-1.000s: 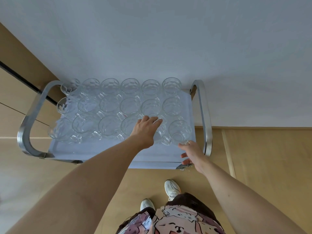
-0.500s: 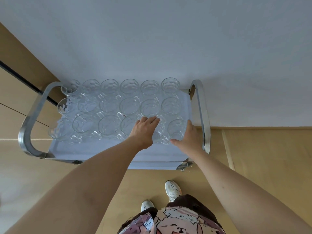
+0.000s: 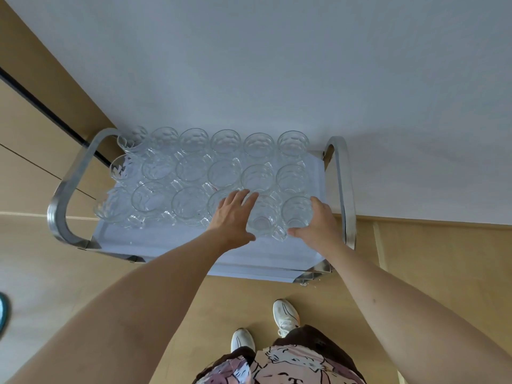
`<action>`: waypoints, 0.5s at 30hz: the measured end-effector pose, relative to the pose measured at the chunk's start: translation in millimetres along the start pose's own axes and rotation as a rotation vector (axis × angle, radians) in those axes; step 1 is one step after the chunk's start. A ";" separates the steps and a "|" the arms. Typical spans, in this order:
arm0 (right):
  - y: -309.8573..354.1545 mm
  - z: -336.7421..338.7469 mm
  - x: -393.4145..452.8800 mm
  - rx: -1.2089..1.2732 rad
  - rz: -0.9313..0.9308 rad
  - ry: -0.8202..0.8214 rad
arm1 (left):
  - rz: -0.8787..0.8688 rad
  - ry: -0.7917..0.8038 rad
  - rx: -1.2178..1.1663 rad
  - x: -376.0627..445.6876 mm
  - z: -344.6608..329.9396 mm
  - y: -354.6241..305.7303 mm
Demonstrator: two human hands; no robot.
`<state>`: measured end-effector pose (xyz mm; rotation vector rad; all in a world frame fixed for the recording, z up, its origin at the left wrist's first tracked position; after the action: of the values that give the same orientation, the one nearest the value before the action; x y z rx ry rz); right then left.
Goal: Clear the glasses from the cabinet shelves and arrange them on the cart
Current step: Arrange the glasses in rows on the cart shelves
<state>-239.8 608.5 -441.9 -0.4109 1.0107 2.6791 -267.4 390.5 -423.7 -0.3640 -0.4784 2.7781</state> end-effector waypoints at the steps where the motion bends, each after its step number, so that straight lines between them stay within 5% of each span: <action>1: -1.2 0.3 -0.9 0.010 -0.005 -0.016 | 0.029 -0.014 0.007 -3.1 3.0 8.3; 15: -3.0 -2.0 -3.2 -0.007 -0.005 -0.061 | 0.203 -0.092 0.110 -12.5 7.9 52.0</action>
<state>-235.4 608.9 -444.1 -0.3305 0.9813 2.6742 -271.0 337.3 -432.7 -0.2748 -0.3238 3.0134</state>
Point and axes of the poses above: each hand's wrist, its own x-axis towards the middle knuckle, its own z-axis out of the back of the hand, y = z × x, the point moved 8 cm from there along x, towards the middle knuckle, and after that the axes turned 9 degrees about -x, right-handed, at the moved point
